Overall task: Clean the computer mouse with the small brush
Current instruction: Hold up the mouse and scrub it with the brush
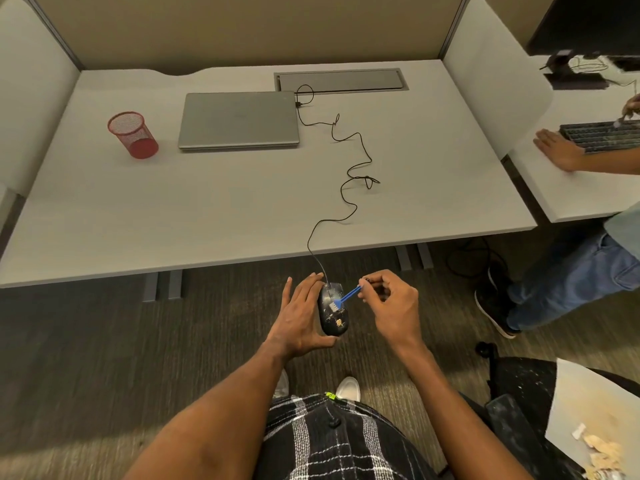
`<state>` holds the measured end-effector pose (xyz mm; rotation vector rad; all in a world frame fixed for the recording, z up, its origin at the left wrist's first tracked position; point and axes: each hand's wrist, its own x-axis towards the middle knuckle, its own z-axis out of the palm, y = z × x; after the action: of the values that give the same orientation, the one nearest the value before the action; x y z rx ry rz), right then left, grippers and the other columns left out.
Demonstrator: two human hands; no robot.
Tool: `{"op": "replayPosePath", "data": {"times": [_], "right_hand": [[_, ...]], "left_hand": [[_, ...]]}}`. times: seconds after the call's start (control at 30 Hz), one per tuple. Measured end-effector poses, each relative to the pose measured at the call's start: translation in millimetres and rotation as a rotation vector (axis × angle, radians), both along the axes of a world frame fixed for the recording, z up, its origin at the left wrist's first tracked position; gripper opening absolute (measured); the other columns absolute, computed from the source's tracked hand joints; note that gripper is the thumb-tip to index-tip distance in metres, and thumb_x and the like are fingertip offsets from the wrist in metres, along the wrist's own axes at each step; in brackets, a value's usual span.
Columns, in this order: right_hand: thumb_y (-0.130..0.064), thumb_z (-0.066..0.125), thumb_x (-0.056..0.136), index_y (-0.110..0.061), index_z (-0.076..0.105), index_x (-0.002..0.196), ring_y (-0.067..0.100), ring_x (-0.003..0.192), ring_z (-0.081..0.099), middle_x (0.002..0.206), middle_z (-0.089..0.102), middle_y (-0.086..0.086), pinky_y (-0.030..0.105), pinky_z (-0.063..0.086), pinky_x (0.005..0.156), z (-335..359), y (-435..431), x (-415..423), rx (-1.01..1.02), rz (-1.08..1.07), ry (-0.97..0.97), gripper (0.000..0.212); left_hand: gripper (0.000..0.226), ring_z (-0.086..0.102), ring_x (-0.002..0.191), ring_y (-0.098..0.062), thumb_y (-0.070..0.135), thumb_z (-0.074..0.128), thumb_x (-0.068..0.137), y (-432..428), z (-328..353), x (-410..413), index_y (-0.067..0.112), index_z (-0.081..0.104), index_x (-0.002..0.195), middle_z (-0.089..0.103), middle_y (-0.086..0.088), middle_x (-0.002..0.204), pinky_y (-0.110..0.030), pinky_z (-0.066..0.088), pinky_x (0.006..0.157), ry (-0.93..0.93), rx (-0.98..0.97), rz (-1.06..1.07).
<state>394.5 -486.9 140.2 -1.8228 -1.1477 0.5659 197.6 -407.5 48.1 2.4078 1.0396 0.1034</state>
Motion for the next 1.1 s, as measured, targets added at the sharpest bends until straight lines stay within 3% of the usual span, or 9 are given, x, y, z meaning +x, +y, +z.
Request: {"op": "replayPosePath", "data": {"times": [0.17,0.3,0.43,0.6,1.1], "right_hand": [[-0.023,0.071,0.097,-0.024,0.071,0.103,0.002,0.083,0.072,0.088,0.072,-0.015,0.018,0.061,0.072,-1,-1,6,0.031,-0.051,-0.018,0.006],[-0.024,0.071,0.097,-0.025,0.072,0.102,0.002,0.081,0.073,0.085,0.072,-0.015,0.018,0.061,0.071,-3,0,9,-0.025,0.044,-0.008,0.006],[-0.022,0.071,0.097,-0.023,0.072,0.106,0.001,0.084,0.072,0.089,0.072,-0.014,0.018,0.061,0.073,-5,0,10,0.001,-0.043,-0.021,0.009],[-0.024,0.070,0.097,-0.024,0.072,0.105,0.000,0.084,0.072,0.088,0.072,-0.015,0.015,0.059,0.073,-6,0,14,-0.055,0.060,-0.045,0.009],[-0.022,0.071,0.097,-0.024,0.070,0.099,0.002,0.079,0.073,0.085,0.073,-0.010,0.017,0.061,0.069,-10,11,18,-0.049,-0.126,0.035,0.003]], "left_hand": [[0.130,-0.002,0.163,-0.015,0.090,0.064,0.072,2,-1,0,0.015,0.014,0.166,0.011,-0.001,0.175,-0.056,-0.010,0.130,0.004,-0.006,0.009],[0.131,-0.003,0.163,-0.015,0.091,0.062,0.072,2,-1,1,0.015,0.013,0.166,0.010,-0.001,0.176,-0.056,-0.010,0.130,0.017,-0.003,0.008],[0.131,-0.003,0.163,-0.014,0.091,0.063,0.071,2,-1,2,0.015,0.014,0.166,0.010,-0.001,0.175,-0.056,-0.010,0.130,0.010,-0.004,0.007],[0.131,-0.003,0.163,-0.015,0.091,0.063,0.071,3,-2,2,0.016,0.013,0.166,0.009,-0.001,0.175,-0.056,-0.011,0.129,0.013,-0.009,0.007],[0.130,-0.002,0.163,-0.014,0.090,0.064,0.070,5,-1,5,0.015,0.015,0.166,0.011,-0.001,0.175,-0.056,-0.011,0.130,-0.015,-0.010,-0.002]]}}
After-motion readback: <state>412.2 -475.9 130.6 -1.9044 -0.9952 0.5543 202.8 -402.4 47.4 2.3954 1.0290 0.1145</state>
